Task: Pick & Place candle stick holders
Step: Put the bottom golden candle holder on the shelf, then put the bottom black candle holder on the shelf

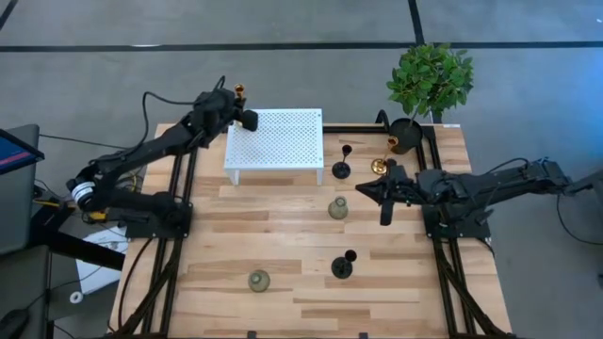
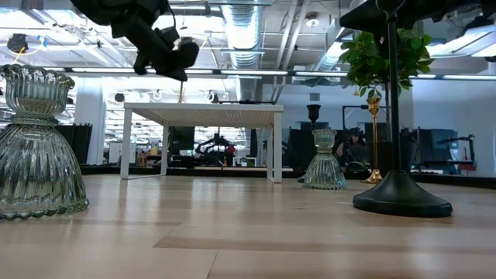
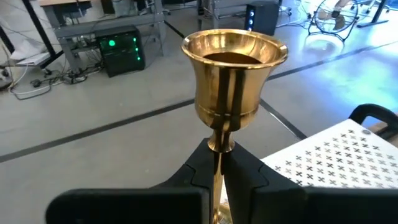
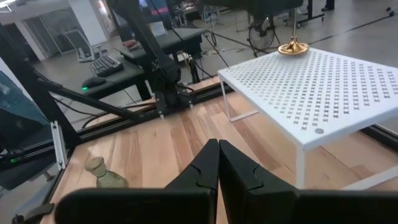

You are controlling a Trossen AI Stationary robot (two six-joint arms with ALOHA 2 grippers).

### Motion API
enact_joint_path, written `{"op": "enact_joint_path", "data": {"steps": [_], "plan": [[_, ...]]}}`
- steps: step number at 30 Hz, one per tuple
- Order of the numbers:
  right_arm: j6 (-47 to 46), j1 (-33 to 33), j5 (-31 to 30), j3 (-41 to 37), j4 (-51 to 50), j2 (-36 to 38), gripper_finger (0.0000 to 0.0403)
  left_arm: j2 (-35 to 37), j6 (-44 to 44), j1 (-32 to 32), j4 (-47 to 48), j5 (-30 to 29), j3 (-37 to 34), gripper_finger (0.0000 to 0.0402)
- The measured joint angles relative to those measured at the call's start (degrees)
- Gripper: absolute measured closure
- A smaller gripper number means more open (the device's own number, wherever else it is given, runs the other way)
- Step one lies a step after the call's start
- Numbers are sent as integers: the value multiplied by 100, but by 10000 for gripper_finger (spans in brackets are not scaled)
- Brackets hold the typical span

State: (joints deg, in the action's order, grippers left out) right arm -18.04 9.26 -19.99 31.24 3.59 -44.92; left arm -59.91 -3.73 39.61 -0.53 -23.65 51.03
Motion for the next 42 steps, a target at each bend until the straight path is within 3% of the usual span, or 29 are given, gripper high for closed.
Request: {"op": "enact_joint_path", "data": {"steps": [10, 22, 31, 42], "plan": [[0, 0, 0, 0, 42, -29, 403, -233, -129, 22, -61, -25, 4, 385], [0, -2, -1, 0, 33, -31, 403, -210, -173, 7, 21, 8, 0, 300], [0, -7, -2, 0, 31, -31, 403, 279, -172, 3, 348, 2, 0, 236], [0, -7, -2, 2, 31, -26, 403, 649, -753, -2, 1404, 1836, -2, 173]]}}
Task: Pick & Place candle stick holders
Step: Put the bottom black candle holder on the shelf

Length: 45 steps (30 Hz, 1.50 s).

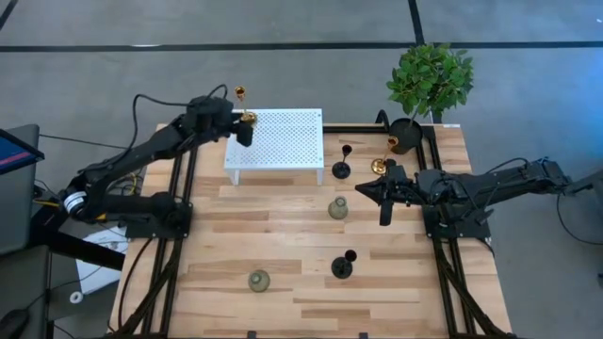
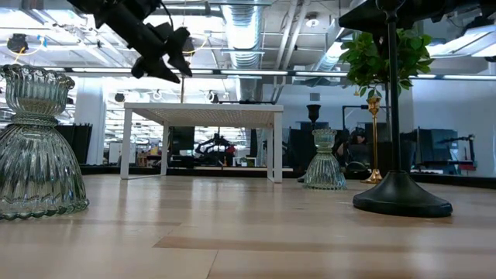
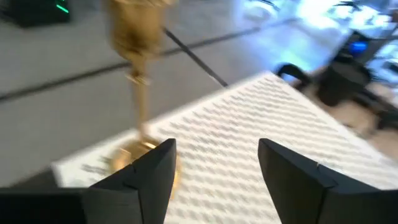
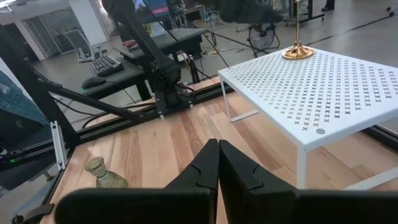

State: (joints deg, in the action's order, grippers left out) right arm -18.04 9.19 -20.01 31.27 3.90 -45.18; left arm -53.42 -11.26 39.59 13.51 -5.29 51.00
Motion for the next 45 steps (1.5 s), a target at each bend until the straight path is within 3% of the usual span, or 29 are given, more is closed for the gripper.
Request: {"op": "enact_joint_path", "data": {"steps": [6, 12, 21, 25, 34, 45], "plan": [[2, 49, 48, 7, -44, 157, 403, 304, -463, -17, 467, 1333, 0, 190], [-10, 98, 46, 7, -231, 486, 403, 668, -573, -394, 531, 1946, -3, 265], [-1235, 98, 2, 7, -1918, 1226, 403, 1038, -258, -1222, 557, 1913, -4, 394], [-1641, 98, -239, 4, -2527, 1436, 403, 1082, -73, -1661, 556, 1649, -4, 395], [-1655, 128, -234, 4, -2706, 1486, 403, 1066, 235, -2848, 563, 797, -4, 398], [-1656, 913, -91, 2, -2695, 1333, 403, 1066, 221, -4314, 549, 125, -4, 397]]}}
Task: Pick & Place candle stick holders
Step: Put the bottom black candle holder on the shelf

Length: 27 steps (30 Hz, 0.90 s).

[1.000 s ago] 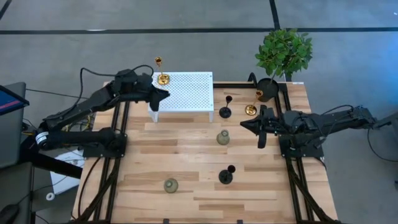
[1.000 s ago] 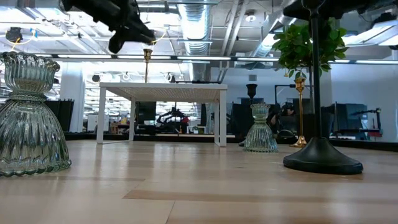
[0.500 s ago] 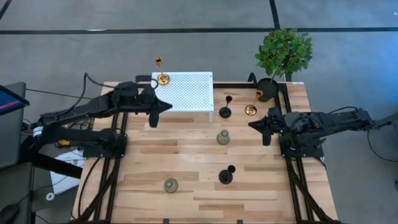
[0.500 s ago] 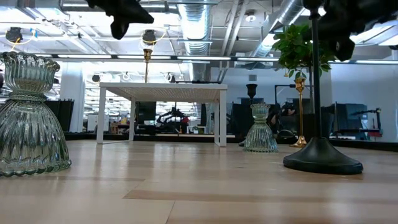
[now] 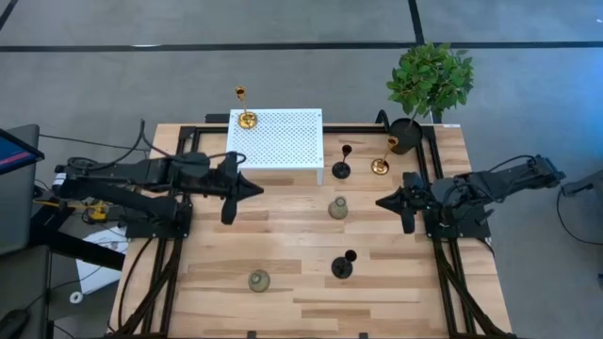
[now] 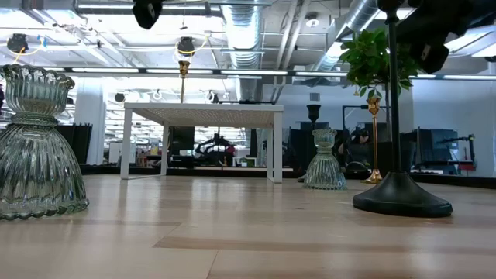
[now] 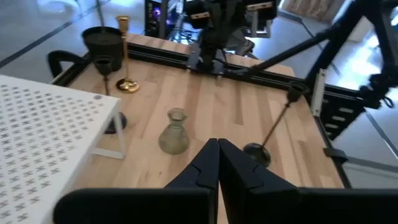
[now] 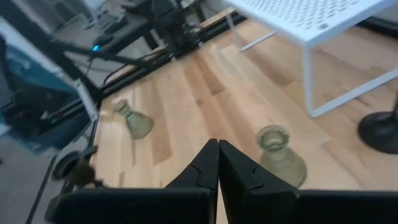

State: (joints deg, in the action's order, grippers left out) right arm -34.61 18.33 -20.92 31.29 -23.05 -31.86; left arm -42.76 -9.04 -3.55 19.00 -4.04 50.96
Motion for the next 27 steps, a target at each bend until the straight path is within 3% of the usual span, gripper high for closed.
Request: {"op": "enact_joint_path", "data": {"steps": [8, 16, 27], "plan": [[2, 624, 7, -4, -16, -137, 403, -21, -280, -886, -112, -88, 0, 397], [2, 872, 6, -4, 1, -189, 403, -339, -370, -1642, -496, -960, 0, 397], [19, 858, -3, -4, -9, -194, 403, -1180, -389, -2052, -1236, -1096, 0, 396]]}}
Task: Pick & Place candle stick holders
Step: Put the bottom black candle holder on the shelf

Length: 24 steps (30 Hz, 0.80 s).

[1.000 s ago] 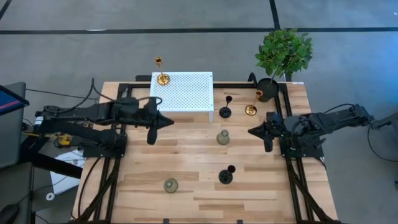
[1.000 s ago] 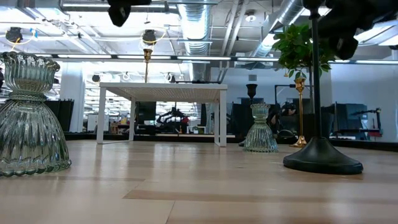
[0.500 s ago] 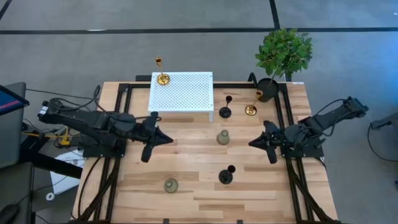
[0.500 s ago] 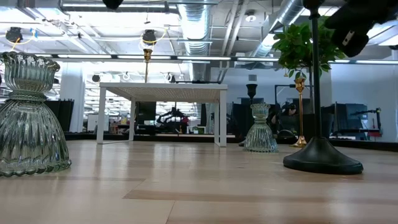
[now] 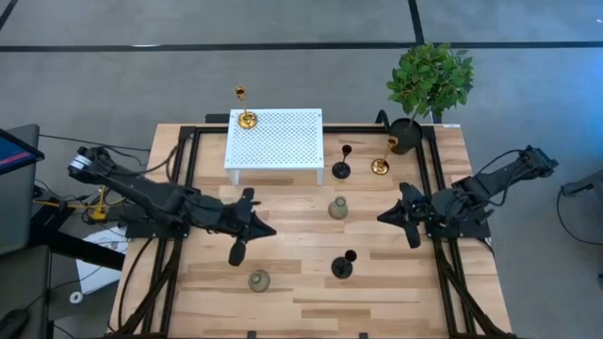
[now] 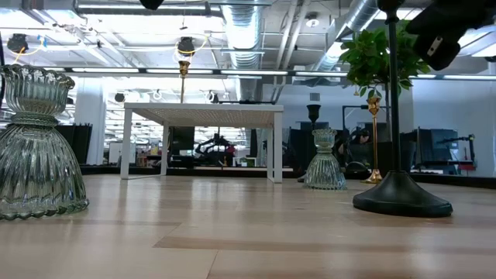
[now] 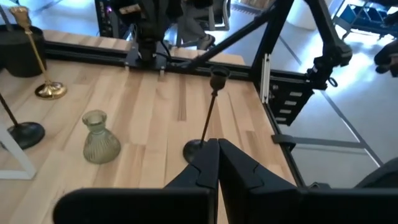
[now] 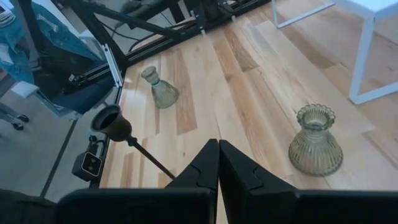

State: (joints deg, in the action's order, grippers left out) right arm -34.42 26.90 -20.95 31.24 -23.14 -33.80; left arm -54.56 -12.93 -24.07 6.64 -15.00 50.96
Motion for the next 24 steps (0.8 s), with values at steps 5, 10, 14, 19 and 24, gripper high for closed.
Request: {"op": "enact_joint_path", "data": {"steps": [5, 10, 14, 19, 24], "plan": [[-101, -3, -4, 0, 2, -28, 403, -109, 0, 1, -38, 0, 0, 396], [-315, 16, 147, 2, 111, -201, 403, -20, 22, -2, -20, 10, 0, 396], [-319, 105, 475, 3, 395, -616, 403, 107, 50, -5, -27, 44, 0, 396], [-515, 305, 710, 4, 571, -1314, 403, 261, 63, -3, -27, 44, 0, 396], [-1228, 434, 922, 7, 774, -1933, 403, 359, 66, -3, -2, 46, 0, 396]]}}
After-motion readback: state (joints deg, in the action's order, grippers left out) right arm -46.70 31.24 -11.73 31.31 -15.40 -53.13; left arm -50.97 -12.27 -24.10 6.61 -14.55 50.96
